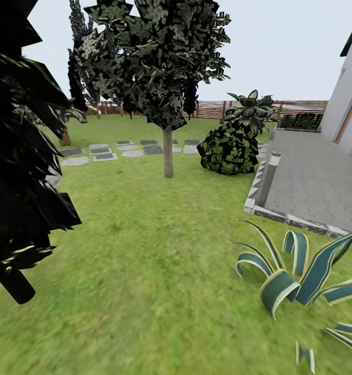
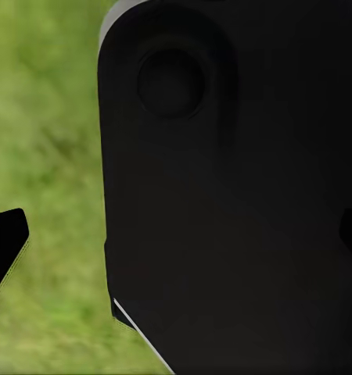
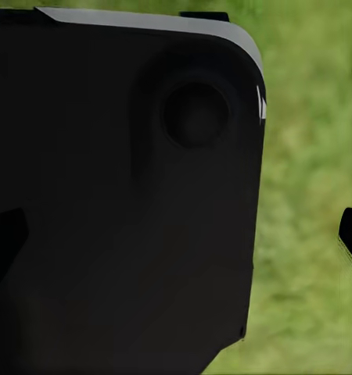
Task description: Take the three Easter eggs out of the wicker basket on the lawn in the garden, then place them on the lawn next to a single tree (choose any tree) so that all three eggs are next to the same tree and none are left in the basket.
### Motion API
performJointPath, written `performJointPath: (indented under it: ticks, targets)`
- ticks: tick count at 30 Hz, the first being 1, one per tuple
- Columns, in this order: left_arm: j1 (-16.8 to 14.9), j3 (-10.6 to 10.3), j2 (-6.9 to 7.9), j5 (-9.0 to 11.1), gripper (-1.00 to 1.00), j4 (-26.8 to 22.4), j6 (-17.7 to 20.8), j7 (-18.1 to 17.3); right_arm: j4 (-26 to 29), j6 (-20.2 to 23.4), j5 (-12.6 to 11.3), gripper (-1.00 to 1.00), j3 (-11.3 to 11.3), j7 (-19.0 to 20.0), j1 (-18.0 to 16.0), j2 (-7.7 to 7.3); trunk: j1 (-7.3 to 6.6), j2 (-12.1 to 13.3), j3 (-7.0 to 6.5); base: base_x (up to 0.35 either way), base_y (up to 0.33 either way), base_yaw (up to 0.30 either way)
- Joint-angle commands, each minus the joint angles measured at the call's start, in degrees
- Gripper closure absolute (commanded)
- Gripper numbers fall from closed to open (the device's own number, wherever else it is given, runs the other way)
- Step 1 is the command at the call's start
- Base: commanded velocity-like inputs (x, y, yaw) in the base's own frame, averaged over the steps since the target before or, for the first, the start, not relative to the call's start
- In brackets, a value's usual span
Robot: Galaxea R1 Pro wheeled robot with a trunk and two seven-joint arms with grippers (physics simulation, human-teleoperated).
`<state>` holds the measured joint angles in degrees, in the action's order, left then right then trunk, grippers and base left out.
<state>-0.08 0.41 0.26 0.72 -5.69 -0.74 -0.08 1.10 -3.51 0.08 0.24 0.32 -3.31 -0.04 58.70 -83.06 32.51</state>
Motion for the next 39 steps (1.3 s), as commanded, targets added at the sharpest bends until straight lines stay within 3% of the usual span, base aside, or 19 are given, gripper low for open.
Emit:
performJointPath:
  ticks: [1,39]
  targets:
    - [-0.01,0.03,0.0,0.08,-1.0,-0.02,-0.08,-0.01,-0.05,-0.22,0.0,-1.0,0.02,0.03,-0.03,-0.03,0.03,-0.02,0.05,0.328,0.0,0.0]
    - [-0.01,0.03,0.0,0.07,-1.0,-0.02,-0.08,-0.01,0.03,-0.35,0.09,-1.0,0.07,-0.05,-0.03,-0.14,0.03,-0.02,0.05,0.328,0.0,0.039]
